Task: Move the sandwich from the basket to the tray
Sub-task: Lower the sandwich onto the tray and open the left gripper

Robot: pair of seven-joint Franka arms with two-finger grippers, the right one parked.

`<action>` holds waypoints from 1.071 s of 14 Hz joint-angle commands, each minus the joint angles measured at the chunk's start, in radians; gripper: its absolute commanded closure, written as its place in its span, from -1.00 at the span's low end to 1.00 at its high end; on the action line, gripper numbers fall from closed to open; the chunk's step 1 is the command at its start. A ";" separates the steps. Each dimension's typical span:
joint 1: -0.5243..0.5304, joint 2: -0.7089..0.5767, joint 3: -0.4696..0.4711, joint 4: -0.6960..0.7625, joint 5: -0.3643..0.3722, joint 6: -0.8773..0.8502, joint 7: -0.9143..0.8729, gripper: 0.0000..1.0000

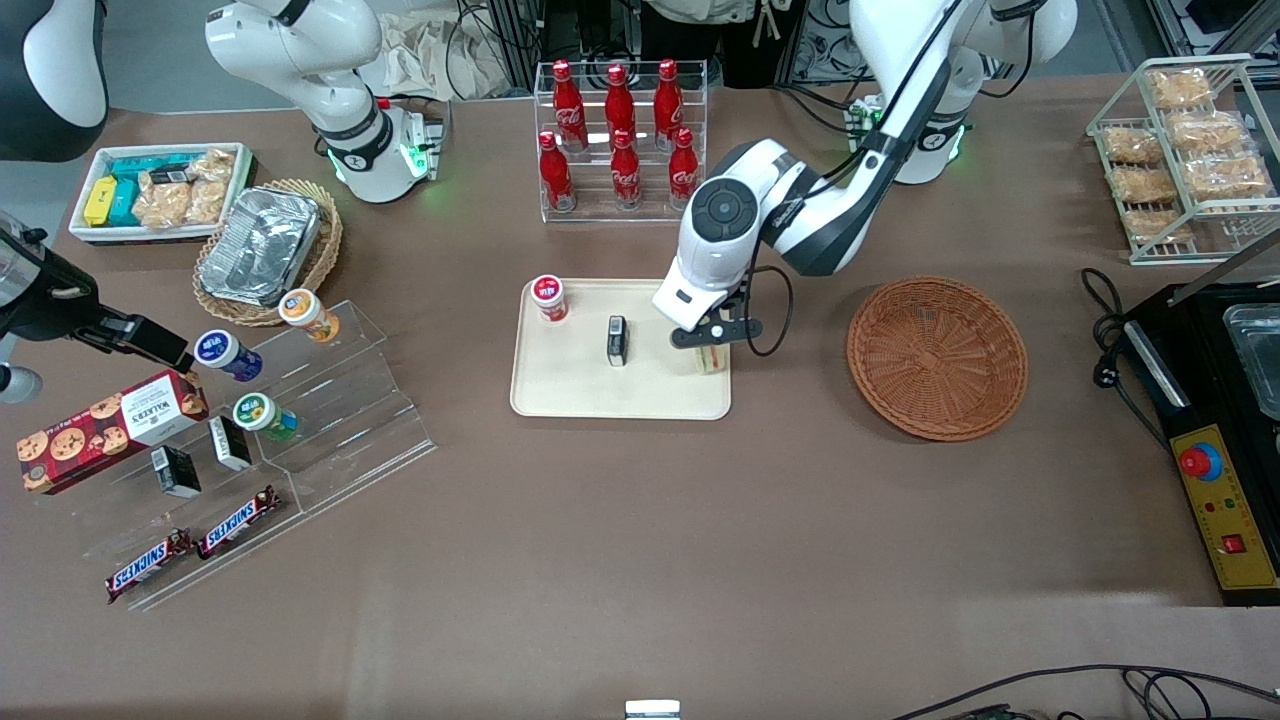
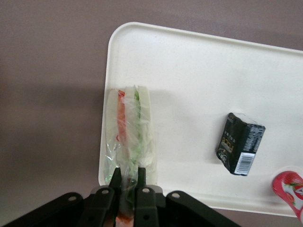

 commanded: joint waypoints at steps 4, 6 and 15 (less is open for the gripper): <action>-0.041 0.029 0.020 -0.043 0.074 0.127 -0.049 1.00; -0.034 0.020 0.022 -0.048 0.077 0.120 -0.051 -0.28; 0.109 -0.082 0.033 0.202 0.100 -0.399 0.027 -0.99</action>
